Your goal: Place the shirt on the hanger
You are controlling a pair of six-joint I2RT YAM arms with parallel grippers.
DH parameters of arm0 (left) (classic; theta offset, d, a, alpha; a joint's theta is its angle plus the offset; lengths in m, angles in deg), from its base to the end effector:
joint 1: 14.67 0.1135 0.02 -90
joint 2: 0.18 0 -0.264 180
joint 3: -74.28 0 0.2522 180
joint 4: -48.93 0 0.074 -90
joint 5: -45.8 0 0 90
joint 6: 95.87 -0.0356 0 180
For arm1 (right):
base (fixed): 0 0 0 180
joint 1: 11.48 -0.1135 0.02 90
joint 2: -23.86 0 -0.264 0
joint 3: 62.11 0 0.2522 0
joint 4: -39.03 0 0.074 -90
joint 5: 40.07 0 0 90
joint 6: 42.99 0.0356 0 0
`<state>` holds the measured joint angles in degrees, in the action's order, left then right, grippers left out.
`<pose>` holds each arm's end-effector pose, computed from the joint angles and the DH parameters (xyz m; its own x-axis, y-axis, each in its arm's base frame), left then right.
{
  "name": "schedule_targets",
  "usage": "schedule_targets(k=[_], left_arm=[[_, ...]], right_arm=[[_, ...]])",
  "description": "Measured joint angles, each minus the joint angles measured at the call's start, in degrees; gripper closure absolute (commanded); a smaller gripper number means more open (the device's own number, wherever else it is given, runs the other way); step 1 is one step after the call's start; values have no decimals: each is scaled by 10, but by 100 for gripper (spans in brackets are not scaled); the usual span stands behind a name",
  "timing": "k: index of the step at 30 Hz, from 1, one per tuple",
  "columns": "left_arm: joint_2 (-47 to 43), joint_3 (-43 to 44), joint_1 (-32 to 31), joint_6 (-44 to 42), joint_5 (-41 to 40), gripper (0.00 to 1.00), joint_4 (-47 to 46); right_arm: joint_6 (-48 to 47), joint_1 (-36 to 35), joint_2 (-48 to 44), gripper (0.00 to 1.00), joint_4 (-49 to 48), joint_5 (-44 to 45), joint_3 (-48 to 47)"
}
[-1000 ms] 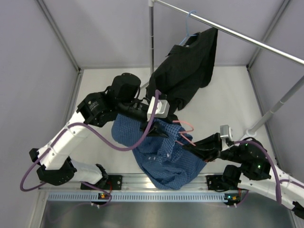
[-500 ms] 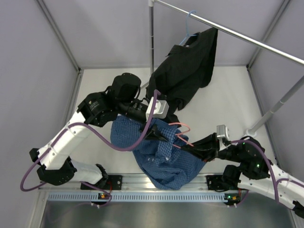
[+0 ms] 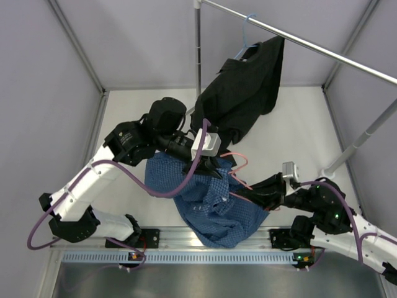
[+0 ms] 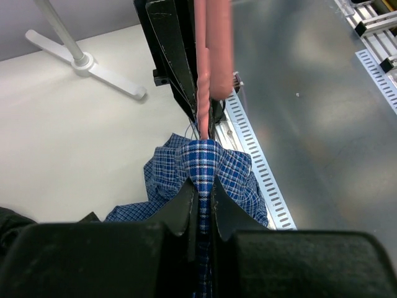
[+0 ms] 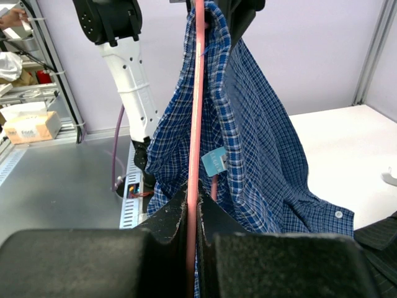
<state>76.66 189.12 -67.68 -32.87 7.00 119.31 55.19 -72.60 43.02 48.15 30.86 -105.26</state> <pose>0.1222 -0.2084 0.4743 0.1199 0.3136 -0.9419 0.9451 -0.3267 0.0115 0.0406 0.0976 0.3303 -0.0168 0.2480 -0.9686 -0.9878 0.1462 0.0545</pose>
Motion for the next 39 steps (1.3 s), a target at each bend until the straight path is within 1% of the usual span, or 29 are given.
schedule_targets(k=[3, 4, 5, 6, 7, 8, 9, 10, 11, 13, 15, 16, 17, 18, 19, 21, 22, 24, 26, 27, 29, 30, 32, 35, 36, 39], left_arm=[[-3, -3, 0, 0, -2, 100, 0], [-4, -4, 0, 0, -4, 100, -1], [-5, -5, 0, 0, -9, 100, -1], [-6, -5, 0, 0, -14, 100, 0], [-7, -6, 0, 0, -19, 100, 0], [-8, -7, 0, 1, -27, 100, 0], [-8, -9, 0, 1, -35, 100, 0], [-10, -12, 0, 2, -45, 100, -1], [-12, -18, 0, 5, -58, 100, -3], [-22, -34, 0, 17, -94, 100, -17], [-39, -58, 0, 33, -137, 100, -39], [-54, -76, 0, 45, -170, 100, -56], [-60, -82, 0, 48, -181, 100, -62], [-75, -99, 0, 61, -208, 100, -81], [-90, -115, 0, 71, -233, 100, -97], [-118, -143, 0, 91, -274, 100, -131], [-135, -159, 0, 103, -297, 100, -149], [-160, -180, 0, 121, -327, 100, -180], [-174, -192, 0, 135, -345, 100, -203], [-177, -195, 0, 141, -352, 100, -214], [-178, -198, 0, 153, -365, 100, -235], [-176, -199, 0, 158, -370, 100, -243], [-172, -203, 0, 167, -379, 100, -257], [-169, -213, 0, 176, -388, 100, -269], [-169, -217, 0, 178, -390, 100, -271], [-170, -224, 0, 181, -397, 100, -274]], right_arm=[[4, 0, 0, 100, 0, 5, 0], [4, 0, 0, 94, 0, 7, 0], [6, 0, 0, 86, 0, 10, 0], [6, 0, 0, 76, -1, 14, 0], [9, 0, 0, 48, -7, 21, 0], [15, 0, -1, 32, -9, 26, 0], [17, 0, -3, 5, -11, 36, 0], [20, -1, -5, 1, -10, 47, 0], [17, -2, -9, 0, -8, 64, -1], [27, -2, -27, 1, 15, 114, -5], [55, -2, -56, 1, 48, 187, -9], [75, -2, -71, 0, 70, 228, -12], [96, -2, -86, 0, 93, 267, -14], [119, -2, -96, 0, 115, 296, -15], [158, -2, -111, 1, 144, 332, -15], [215, -2, -122, 1, 178, 362, -13], [249, -2, -123, 3, 181, 363, -9], [290, -2, -110, 8, 173, 348, 3], [322, -2, -70, 12, 148, 318, 18], [330, -2, -41, 19, 132, 304, 21], [341, -2, 33, 25, 99, 279, 22], [344, -2, 60, 30, 86, 274, 22], [346, -2, 120, 34, 58, 269, 22], [347, -2, 182, 47, 26, 276, 24], [345, -2, 197, 62, 16, 281, 24], [339, -2, 226, 94, -20, 296, 28]])
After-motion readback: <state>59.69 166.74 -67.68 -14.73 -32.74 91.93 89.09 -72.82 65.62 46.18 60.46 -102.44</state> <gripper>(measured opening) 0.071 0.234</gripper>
